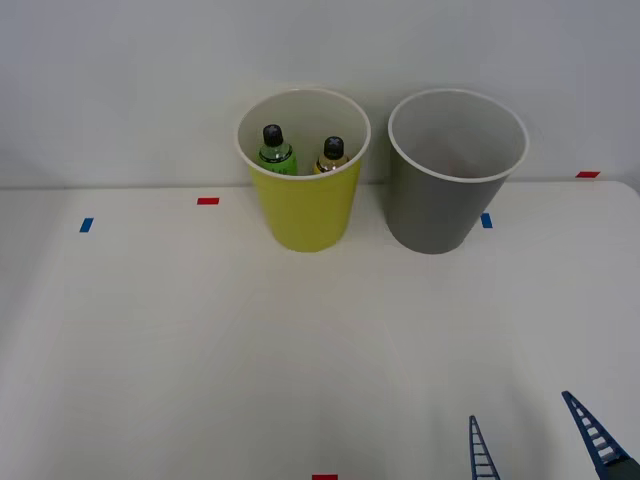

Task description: Put cans in the gray bin, plastic bottles in the light green bin

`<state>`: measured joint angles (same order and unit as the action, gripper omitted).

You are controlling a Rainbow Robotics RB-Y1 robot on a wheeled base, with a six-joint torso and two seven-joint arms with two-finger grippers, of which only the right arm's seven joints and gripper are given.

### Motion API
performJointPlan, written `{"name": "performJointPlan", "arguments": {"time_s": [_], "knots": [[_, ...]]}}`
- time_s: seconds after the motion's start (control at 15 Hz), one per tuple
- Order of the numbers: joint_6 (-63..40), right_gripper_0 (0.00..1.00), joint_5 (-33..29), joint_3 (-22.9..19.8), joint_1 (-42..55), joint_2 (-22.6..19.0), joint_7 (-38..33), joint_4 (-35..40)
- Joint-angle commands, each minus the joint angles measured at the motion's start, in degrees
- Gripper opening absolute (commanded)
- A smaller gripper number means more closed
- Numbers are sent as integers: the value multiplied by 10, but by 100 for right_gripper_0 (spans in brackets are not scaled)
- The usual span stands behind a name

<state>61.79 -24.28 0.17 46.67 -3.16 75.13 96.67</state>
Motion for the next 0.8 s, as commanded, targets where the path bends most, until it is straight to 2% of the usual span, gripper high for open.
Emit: {"name": "performJointPlan", "arguments": {"time_s": [0.07, 0.8], "knots": [[0, 100, 0, 0, 0, 0, 0, 0], [0, 100, 0, 0, 0, 0, 0, 0]]}}
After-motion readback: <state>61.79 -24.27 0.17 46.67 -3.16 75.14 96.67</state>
